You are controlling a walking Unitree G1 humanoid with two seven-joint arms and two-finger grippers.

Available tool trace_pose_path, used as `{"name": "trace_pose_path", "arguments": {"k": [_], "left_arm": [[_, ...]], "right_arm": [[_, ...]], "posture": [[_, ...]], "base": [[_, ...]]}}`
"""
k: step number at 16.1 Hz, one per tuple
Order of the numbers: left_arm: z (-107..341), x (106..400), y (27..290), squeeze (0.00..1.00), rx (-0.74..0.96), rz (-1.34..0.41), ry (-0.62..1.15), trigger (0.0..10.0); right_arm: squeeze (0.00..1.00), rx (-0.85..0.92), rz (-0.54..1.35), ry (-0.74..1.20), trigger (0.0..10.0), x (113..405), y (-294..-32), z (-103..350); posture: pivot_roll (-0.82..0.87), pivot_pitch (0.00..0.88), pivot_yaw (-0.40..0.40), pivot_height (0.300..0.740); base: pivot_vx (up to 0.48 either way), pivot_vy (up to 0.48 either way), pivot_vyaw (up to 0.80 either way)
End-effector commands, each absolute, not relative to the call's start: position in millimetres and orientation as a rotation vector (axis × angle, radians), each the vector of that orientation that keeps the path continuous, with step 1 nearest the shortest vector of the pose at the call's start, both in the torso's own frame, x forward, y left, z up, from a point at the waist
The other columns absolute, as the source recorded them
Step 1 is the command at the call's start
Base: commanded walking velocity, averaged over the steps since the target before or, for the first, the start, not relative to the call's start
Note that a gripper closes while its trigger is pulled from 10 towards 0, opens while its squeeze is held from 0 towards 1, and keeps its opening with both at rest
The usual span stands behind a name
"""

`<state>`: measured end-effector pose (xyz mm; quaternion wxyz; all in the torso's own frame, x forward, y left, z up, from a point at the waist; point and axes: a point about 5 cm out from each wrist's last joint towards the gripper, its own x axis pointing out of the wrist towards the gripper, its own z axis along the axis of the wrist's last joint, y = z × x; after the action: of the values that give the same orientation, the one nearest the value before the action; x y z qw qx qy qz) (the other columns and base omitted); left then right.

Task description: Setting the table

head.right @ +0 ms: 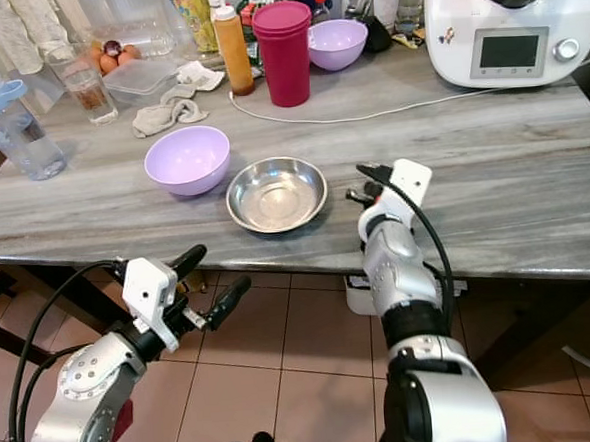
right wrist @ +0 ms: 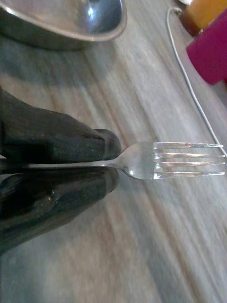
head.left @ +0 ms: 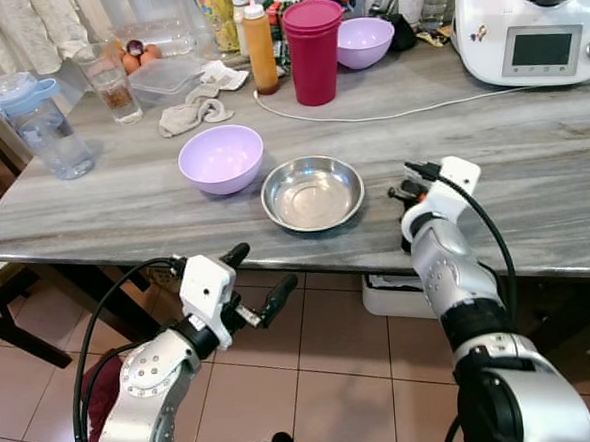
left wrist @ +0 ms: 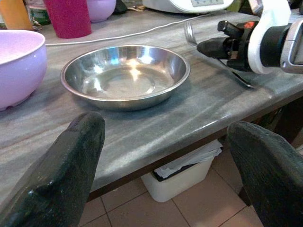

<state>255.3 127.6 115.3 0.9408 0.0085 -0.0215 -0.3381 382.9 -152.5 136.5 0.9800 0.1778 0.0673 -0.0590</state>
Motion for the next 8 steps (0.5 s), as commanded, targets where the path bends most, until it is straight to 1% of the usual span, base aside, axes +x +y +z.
{"name": "trace_pose_path", "arguments": {"k": [1, 2, 6, 7, 8], "left_arm": [[115.9, 255.3, 127.7, 0.00, 0.028, -0.701, -0.036, 10.0], [115.6, 255.1, 127.3, 0.00, 0.026, -0.699, -0.035, 10.0], [115.1, 254.6, 127.3, 0.00, 0.018, -0.683, -0.032, 10.0], [114.7, 254.3, 127.5, 0.00, 0.018, -0.681, -0.032, 10.0], [114.4, 254.3, 127.4, 0.00, 0.018, -0.679, -0.031, 10.0]], "right_arm": [[0.00, 0.374, -0.095, 0.132, 10.0, 386.6, -146.6, 141.4], [0.00, 0.373, -0.077, 0.143, 10.0, 388.3, -141.7, 141.9], [0.00, 0.320, -0.052, 0.194, 10.0, 388.0, -137.4, 134.0], [0.10, 0.296, -0.048, 0.200, 10.0, 387.9, -139.0, 132.2], [0.10, 0.262, -0.044, 0.213, 10.0, 387.2, -140.5, 129.4]], "posture": [[-0.11, 0.129, 0.102, 0.740], [-0.11, 0.128, 0.099, 0.740], [-0.11, 0.126, 0.089, 0.740], [-0.11, 0.125, 0.087, 0.740], [-0.11, 0.123, 0.086, 0.740]], "base": [[0.000, 0.000, 0.00], [0.000, 0.000, 0.00], [0.000, 0.000, 0.00], [0.000, 0.000, 0.00], [0.000, 0.000, 0.00]]}}
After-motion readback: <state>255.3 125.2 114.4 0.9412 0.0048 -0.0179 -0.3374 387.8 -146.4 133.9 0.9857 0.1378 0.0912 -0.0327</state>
